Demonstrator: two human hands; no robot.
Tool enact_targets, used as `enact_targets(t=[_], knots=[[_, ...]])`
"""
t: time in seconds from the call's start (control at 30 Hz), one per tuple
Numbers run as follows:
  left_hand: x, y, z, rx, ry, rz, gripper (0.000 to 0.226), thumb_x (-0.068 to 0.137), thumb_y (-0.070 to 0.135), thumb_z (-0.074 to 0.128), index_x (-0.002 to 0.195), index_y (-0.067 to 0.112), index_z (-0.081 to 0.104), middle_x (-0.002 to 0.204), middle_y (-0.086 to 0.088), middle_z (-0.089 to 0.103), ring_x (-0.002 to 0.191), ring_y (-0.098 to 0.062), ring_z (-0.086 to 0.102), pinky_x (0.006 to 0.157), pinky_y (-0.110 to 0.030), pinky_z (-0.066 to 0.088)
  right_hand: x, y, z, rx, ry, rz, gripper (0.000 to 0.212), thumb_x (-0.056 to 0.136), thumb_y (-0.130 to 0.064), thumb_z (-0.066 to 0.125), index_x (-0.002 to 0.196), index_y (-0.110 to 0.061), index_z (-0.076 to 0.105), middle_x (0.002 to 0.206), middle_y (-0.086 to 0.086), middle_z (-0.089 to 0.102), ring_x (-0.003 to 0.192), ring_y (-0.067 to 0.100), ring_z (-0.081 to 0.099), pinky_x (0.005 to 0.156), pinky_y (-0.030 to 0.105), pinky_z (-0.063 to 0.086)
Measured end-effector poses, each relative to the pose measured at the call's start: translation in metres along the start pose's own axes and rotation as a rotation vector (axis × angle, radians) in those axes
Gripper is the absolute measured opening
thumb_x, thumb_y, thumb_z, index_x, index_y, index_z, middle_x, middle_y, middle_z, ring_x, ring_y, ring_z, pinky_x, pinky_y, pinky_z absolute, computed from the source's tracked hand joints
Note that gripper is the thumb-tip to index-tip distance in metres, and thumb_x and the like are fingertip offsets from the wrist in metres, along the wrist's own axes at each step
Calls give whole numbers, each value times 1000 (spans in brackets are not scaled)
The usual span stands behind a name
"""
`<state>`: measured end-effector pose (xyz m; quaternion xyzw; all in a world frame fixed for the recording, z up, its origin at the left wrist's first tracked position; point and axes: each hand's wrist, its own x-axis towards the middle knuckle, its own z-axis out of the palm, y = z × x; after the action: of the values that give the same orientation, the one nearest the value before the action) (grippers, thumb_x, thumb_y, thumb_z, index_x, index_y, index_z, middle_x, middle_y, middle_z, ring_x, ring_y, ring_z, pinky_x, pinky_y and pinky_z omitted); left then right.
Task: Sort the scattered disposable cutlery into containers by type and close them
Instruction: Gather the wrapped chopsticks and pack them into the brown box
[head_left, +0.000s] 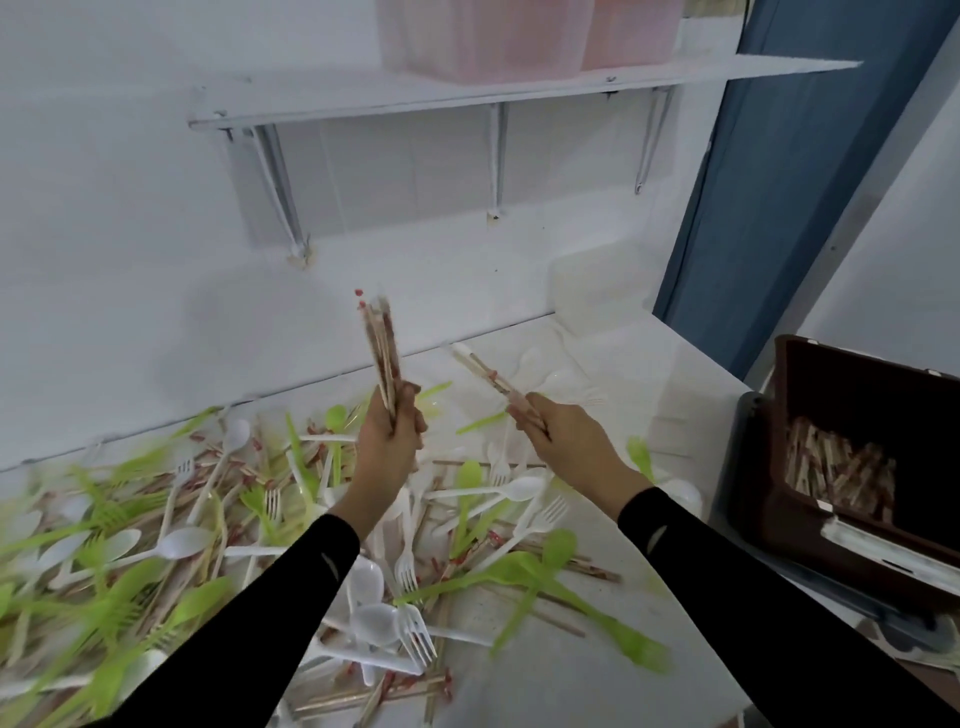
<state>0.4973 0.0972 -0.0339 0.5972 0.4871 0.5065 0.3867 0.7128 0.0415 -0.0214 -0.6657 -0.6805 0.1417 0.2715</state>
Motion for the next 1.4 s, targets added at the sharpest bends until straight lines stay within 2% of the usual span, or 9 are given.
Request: enact_targets(t=[0.13,0.23,0.4,0.63,0.77,0.97,1.07,1.17,1.4], knots=[[-1,12,-25,308,-43,-55,34,98,39,54,77,12,48,62,-2,53,49,-3,50,46,-16,36,18,-8,28,-137,-182,36,24,100,-41,47,89,-21,55,83,2,61,80,24,59,63,31,41],[-13,1,-37,426,-166,-182,29,93,40,62,84,13,56,67,4,66,57,-8,58,50,-18,41,25,-9,50,-267,-325,50,32,100,-34,45,71,-21,47,73,-1,51,71,24,54,59,31,39],[-37,-31,-45,475,-306,-205,23,87,35,71,82,17,57,64,7,63,58,-12,58,55,-25,44,29,-7,69,-396,-363,9,25,98,-32,49,80,-15,50,86,2,48,77,25,55,64,32,39],[-45,-51,-40,786,-306,-184,31,79,49,69,90,25,52,83,1,63,80,-22,63,64,-33,50,38,4,60,-140,-134,161,19,99,-28,49,88,-12,47,99,6,44,84,29,52,71,35,41],[-43,-51,-31,963,-347,-144,41,78,60,67,94,24,53,87,4,58,84,-21,61,60,-29,40,43,7,30,39,85,201,28,98,-30,53,97,-4,62,101,6,44,81,28,55,71,32,41],[-36,-47,-22,940,-410,-225,28,81,42,69,82,24,49,83,2,58,84,-25,62,65,-32,46,29,-11,-19,451,230,169,19,103,-30,43,107,-12,51,89,-7,65,62,8,53,62,28,43],[-33,-46,-18,897,-445,-268,26,77,34,70,83,18,51,82,-4,60,78,-25,63,63,-35,51,13,-14,-27,404,156,102,14,105,-32,39,105,-19,45,78,-6,69,50,5,49,56,29,43],[-33,-42,-14,917,-433,-291,32,78,31,71,94,12,51,88,-5,59,76,-23,59,56,-29,41,-5,-12,-18,192,-10,61,14,103,-38,39,101,-24,41,69,0,59,59,23,56,58,38,42],[-32,-45,-19,877,-444,-275,25,84,29,67,87,13,48,81,-3,54,74,-22,56,61,-31,43,-39,-8,28,71,-264,21,36,99,-47,48,82,-15,50,72,2,56,66,21,53,57,30,34]])
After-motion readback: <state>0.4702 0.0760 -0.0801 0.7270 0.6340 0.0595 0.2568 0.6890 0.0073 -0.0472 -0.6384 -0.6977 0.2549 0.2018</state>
